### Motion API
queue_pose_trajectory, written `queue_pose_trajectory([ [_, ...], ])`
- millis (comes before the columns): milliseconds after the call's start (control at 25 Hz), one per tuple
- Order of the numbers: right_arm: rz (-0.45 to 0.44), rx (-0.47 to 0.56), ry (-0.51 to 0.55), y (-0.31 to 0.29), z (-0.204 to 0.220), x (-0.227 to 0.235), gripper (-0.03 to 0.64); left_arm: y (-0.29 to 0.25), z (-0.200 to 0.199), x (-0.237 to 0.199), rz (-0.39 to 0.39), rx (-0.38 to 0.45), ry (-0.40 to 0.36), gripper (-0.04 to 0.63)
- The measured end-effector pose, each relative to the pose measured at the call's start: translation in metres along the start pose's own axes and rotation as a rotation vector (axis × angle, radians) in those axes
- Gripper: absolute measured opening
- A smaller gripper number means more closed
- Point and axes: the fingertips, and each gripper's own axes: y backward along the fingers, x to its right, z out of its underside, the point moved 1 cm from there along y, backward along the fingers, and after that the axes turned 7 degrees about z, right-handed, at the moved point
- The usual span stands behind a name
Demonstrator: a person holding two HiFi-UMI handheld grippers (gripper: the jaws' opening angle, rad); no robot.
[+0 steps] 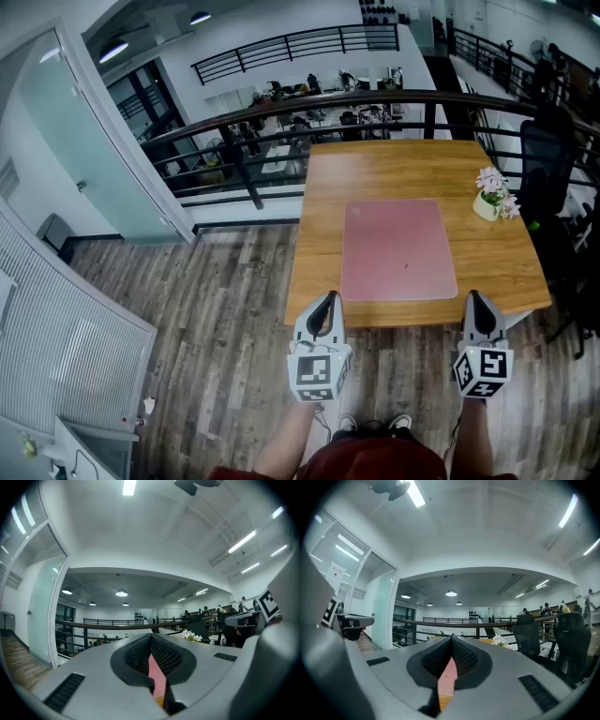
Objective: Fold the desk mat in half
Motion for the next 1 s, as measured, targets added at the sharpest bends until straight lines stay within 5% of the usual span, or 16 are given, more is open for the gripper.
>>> queue_pose_trajectory([
  [1000,0.064,-0.028,-0.014,-0.012,0.031,-0.065,0.008,0.0,0.047,-0.061,0.079,-0.067,0.048,0.02],
])
